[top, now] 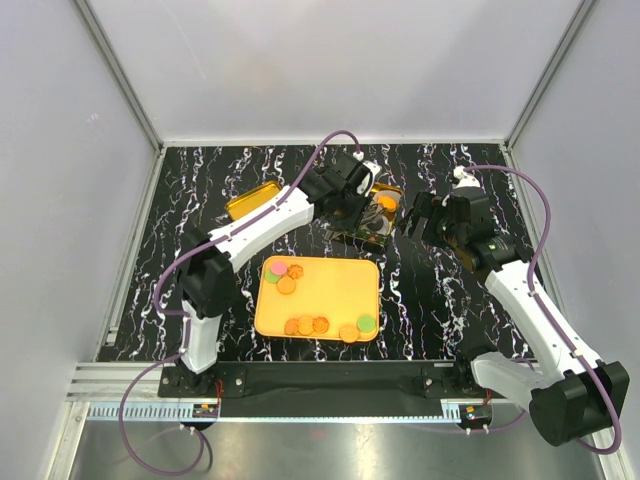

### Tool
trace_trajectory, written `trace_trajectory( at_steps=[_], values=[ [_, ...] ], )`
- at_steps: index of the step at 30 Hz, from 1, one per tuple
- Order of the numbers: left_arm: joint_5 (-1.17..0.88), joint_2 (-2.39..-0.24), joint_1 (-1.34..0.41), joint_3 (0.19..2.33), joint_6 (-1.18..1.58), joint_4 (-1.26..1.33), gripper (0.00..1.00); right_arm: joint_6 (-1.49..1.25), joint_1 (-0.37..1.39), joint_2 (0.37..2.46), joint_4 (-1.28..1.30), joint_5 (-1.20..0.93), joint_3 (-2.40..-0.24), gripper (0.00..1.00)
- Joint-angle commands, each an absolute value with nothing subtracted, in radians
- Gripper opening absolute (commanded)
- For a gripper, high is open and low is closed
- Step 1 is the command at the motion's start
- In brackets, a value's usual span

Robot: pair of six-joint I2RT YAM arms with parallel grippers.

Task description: Pack the cookies

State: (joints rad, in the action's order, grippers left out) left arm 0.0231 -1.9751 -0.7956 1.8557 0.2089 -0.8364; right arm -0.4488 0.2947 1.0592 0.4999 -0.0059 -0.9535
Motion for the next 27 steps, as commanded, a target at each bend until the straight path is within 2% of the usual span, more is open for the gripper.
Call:
trace_trajectory(
  at_steps=[1, 9, 27],
  values=[
    [0.023, -1.907, -0.790, 1.859, 0.198, -0.792, 0.38, -0.436, 0.301, 1.040, 0.497, 0.020, -0.982, 1.00],
    [0.029, -1.824, -0.770, 1.838, 0.212, -0.778, 0.38, -0.439, 0.301, 1.039, 0.494, 0.017, -0.983, 1.00],
    [0.118, -1.580, -0.603, 1.589, 0.323, -0.683, 0.38, -0.442, 0.299, 1.042, 0.489, 0.005, -0.974, 1.00]
  ],
)
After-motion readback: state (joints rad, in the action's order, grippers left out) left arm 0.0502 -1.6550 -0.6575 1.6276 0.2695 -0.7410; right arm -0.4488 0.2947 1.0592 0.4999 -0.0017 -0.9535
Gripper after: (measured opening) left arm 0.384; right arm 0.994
